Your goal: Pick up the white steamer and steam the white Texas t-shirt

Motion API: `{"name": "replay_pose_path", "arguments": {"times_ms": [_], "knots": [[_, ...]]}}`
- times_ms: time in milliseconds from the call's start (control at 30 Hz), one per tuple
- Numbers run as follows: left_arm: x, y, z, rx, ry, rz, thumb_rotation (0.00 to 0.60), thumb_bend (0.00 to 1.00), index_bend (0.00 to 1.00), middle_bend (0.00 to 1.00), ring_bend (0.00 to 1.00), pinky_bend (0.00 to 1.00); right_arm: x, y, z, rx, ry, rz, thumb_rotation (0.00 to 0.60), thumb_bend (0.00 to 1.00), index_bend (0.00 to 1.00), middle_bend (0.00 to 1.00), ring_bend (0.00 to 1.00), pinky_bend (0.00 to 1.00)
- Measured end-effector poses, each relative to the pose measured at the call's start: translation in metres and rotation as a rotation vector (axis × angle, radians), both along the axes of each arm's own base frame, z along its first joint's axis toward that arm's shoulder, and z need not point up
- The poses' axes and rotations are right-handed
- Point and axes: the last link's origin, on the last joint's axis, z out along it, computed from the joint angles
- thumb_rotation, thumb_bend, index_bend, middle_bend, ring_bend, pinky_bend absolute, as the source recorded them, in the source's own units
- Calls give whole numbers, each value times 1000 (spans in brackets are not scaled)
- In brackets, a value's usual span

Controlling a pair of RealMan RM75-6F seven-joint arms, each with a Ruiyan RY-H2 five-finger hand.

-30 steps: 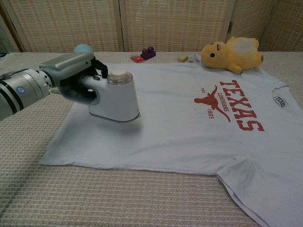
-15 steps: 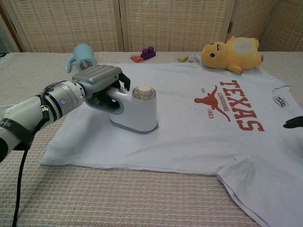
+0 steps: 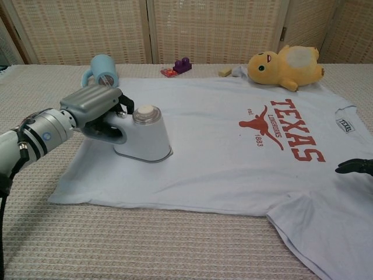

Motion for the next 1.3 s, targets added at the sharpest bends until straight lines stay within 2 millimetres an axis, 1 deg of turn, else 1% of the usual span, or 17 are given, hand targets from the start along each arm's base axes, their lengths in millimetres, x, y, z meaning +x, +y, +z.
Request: {"name": "replay_pose_path", "arguments": {"times_ms": [167, 300, 400, 500, 567, 667, 733, 833, 933, 1100, 1200, 1300], "knots": [[-24, -5, 22, 27, 7, 18, 600, 450, 908, 957, 771, 711, -1, 4, -2, 15, 5, -5, 531, 857, 0, 0, 0, 0], [-31, -10, 40, 43, -18, 22, 600, 449, 909, 958, 772, 711, -1, 7, -4, 26, 7, -6, 529, 857, 0, 0, 0, 0], [-28, -12, 51, 57, -61, 19, 600, 448, 909, 958, 774, 711, -1, 9, -5, 31, 6, -7, 530, 857, 0, 0, 0, 0], [-15, -10, 57, 71, -126, 18, 600, 449, 909, 958, 775, 710, -2, 10, -6, 35, 7, -8, 528, 856, 0, 0, 0, 0], [-1, -5, 58, 73, -165, 15, 600, 448, 910, 958, 775, 710, -3, 10, -6, 38, 8, -9, 530, 857, 0, 0, 0, 0], [21, 3, 50, 55, -181, 2, 600, 449, 910, 958, 775, 711, -3, 11, -7, 41, 9, -11, 530, 858, 0, 0, 0, 0], [35, 8, 38, 31, -182, -1, 600, 449, 910, 958, 775, 711, -3, 12, -7, 42, 8, -12, 528, 858, 0, 0, 0, 0], [51, 14, 20, 0, -166, 4, 600, 449, 910, 958, 775, 711, -3, 13, -7, 42, 8, -15, 531, 857, 0, 0, 0, 0], [61, 20, 4, -14, -144, 16, 600, 448, 911, 959, 775, 711, -4, 13, -8, 42, 9, -19, 533, 857, 0, 0, 0, 0], [65, 29, -13, -14, -103, 45, 600, 449, 913, 960, 776, 713, -4, 12, -7, 39, 11, -24, 531, 857, 0, 0, 0, 0], [61, 31, -19, -10, -92, 66, 600, 449, 915, 962, 777, 715, -4, 11, -7, 36, 12, -26, 529, 857, 0, 0, 0, 0], [52, 30, -19, -5, -90, 82, 600, 449, 915, 962, 777, 715, -4, 11, -7, 34, 12, -24, 531, 857, 0, 0, 0, 0]]}}
